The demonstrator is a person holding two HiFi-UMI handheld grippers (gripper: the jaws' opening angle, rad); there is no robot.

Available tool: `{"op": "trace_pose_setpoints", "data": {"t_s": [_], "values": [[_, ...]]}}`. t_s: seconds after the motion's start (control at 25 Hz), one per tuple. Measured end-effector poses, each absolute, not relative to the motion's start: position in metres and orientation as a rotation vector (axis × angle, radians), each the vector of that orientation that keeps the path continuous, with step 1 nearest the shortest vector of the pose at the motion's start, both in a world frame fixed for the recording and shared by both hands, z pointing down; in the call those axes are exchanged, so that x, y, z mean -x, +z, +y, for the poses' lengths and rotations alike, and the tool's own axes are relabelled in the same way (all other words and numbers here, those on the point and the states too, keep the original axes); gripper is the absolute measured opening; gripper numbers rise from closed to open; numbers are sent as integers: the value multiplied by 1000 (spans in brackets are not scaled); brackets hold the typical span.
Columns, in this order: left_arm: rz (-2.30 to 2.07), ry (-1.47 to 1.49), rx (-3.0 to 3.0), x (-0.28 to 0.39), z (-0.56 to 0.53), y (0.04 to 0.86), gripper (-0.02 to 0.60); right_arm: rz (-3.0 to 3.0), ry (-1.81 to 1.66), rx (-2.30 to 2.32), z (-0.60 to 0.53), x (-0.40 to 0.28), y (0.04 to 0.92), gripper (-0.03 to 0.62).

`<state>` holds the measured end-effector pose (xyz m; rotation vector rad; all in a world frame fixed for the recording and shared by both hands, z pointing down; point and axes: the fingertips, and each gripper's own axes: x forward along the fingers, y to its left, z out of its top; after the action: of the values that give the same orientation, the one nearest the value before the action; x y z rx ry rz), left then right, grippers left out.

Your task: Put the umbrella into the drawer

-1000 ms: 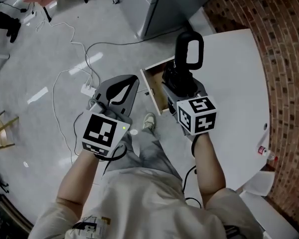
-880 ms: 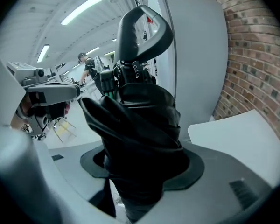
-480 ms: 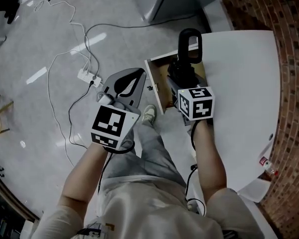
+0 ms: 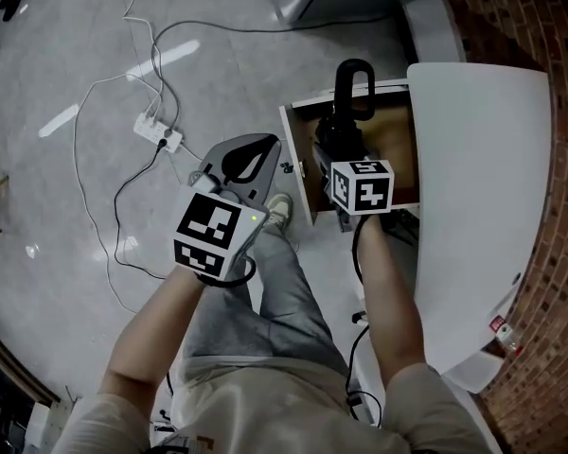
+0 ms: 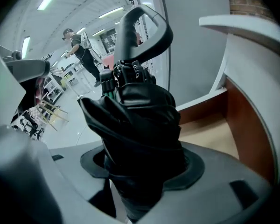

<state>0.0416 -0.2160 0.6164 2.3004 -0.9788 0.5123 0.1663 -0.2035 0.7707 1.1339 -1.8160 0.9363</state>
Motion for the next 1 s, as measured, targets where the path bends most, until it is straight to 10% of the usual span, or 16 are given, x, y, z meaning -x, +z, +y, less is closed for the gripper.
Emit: {"op": "trace_pose_setpoints", "data": {"t_s": [1.0], "values": [[-838, 580, -2253, -69, -198, 712, 8, -1601, 1039, -970, -169, -190, 913, 284]]}}
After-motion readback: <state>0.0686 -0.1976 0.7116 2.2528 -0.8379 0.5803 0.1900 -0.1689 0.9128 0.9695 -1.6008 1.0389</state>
